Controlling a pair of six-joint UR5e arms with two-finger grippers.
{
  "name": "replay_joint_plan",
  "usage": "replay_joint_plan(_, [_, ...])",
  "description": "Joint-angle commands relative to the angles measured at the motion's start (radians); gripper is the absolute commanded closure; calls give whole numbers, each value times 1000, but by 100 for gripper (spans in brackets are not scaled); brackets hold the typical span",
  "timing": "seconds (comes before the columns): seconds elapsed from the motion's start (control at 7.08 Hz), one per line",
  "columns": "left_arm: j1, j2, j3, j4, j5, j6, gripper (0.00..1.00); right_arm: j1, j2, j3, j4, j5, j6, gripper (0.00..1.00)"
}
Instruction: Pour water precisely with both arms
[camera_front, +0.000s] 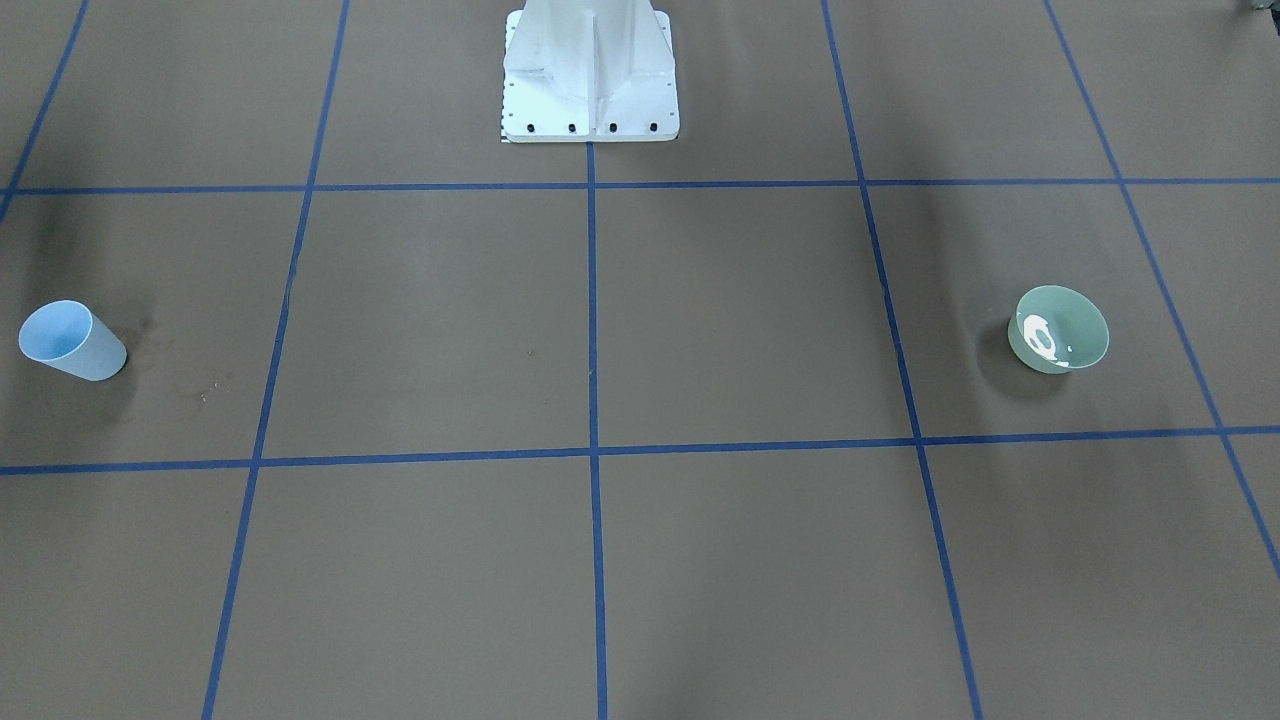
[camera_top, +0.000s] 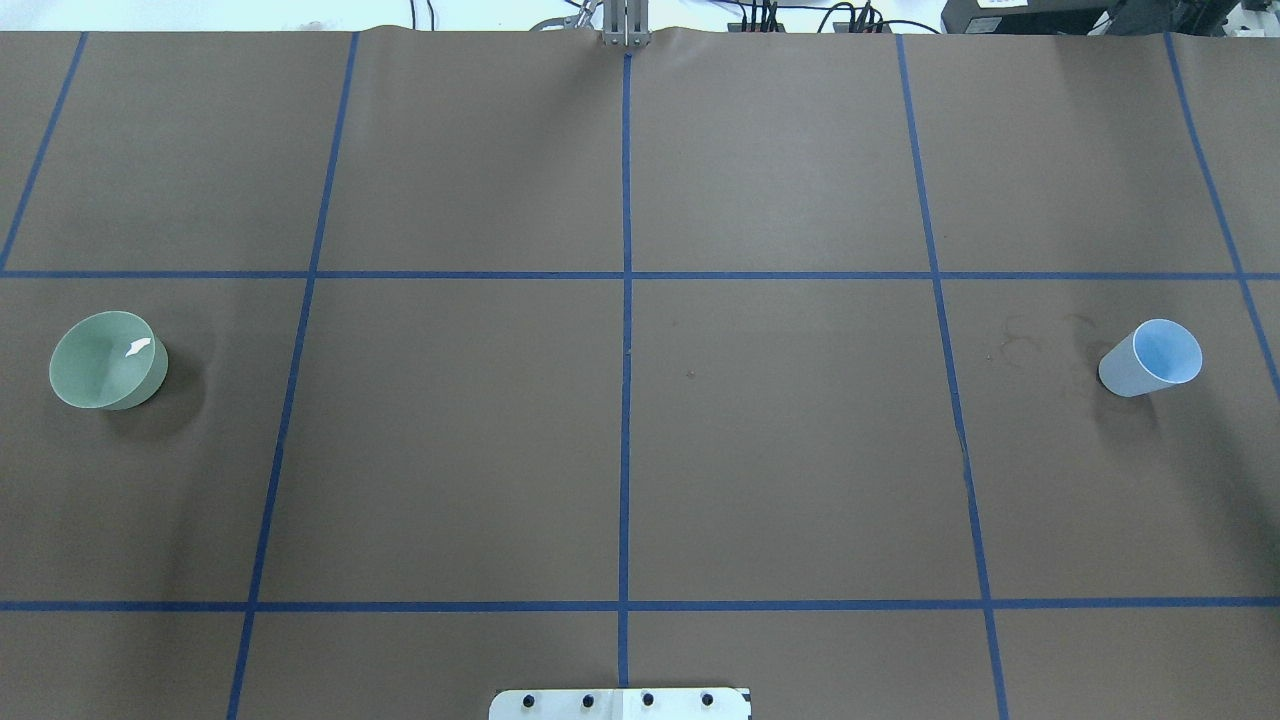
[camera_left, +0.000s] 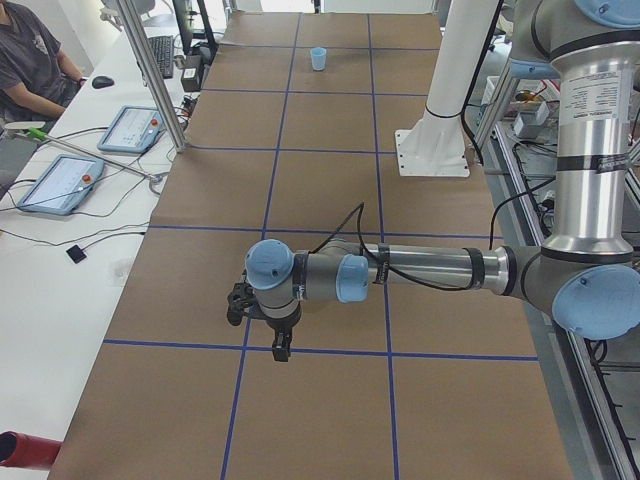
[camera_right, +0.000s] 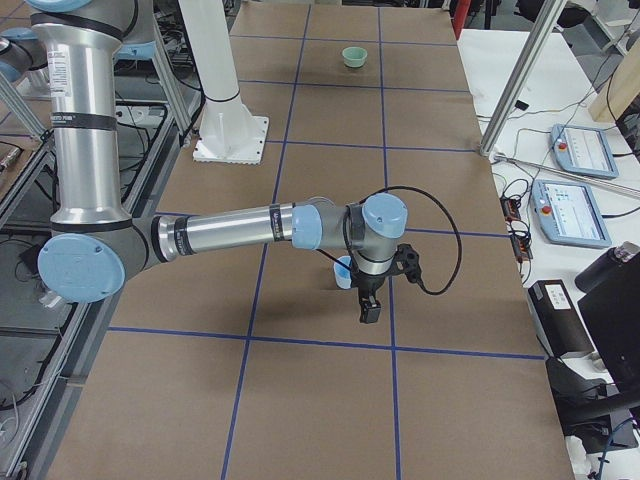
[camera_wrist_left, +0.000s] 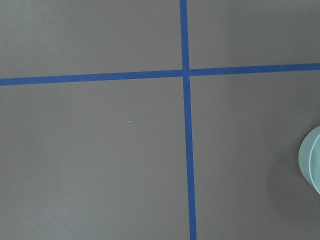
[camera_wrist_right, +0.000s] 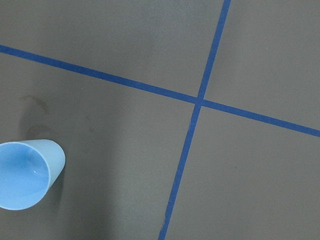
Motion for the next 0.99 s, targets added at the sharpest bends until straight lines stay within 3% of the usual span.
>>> replay_joint_plan(0.0, [0,0,4,2,0,-1,0,1,-4,-13,-10,0,1,0])
replay_joint_plan(0.85, [0,-17,1,-1,0,6,0,4,-12,-16,-1,78,93,0])
